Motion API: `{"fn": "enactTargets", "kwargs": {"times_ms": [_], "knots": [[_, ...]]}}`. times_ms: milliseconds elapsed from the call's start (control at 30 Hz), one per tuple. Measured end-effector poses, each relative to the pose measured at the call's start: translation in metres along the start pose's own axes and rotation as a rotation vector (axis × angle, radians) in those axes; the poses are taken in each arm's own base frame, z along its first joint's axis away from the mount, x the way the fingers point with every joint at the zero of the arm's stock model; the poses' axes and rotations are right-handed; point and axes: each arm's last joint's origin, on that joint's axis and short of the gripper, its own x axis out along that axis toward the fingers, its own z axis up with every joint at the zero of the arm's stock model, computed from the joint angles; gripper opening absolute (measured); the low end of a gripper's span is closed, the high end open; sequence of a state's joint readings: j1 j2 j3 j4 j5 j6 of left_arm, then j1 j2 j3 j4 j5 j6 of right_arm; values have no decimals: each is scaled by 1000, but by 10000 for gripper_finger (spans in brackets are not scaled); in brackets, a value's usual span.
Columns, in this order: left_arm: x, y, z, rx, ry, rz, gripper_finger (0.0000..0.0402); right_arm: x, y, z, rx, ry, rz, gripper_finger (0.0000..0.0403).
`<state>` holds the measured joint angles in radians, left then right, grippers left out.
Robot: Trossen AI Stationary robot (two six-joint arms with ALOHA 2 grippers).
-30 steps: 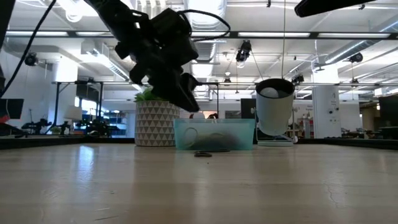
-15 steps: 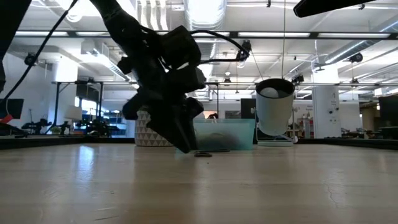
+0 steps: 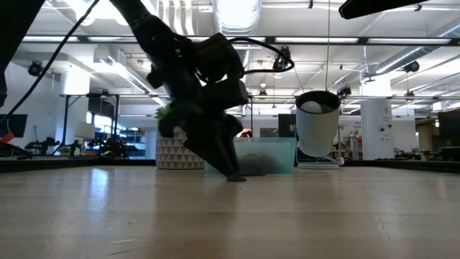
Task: Pick and place rubber bands into bin
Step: Put the violet rubber band into the green bin
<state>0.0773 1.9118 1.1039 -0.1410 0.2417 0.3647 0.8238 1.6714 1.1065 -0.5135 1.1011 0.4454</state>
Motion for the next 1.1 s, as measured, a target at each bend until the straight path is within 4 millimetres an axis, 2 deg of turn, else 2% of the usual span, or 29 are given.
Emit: {"fn": "enactTargets", "kwargs": {"times_ms": [233, 633, 833, 1100], "knots": [[0, 0, -3, -7, 21, -18, 114, 0, 0, 0, 3, -1, 1, 68], [3, -14, 0, 173, 62, 25, 114, 0, 0, 0, 3, -1, 1, 68], [5, -25, 2, 318, 88, 56, 114, 0, 0, 0, 2, -1, 1, 68], [4, -24, 6, 275, 82, 20, 114, 0, 0, 0, 3, -1, 1, 68]]}}
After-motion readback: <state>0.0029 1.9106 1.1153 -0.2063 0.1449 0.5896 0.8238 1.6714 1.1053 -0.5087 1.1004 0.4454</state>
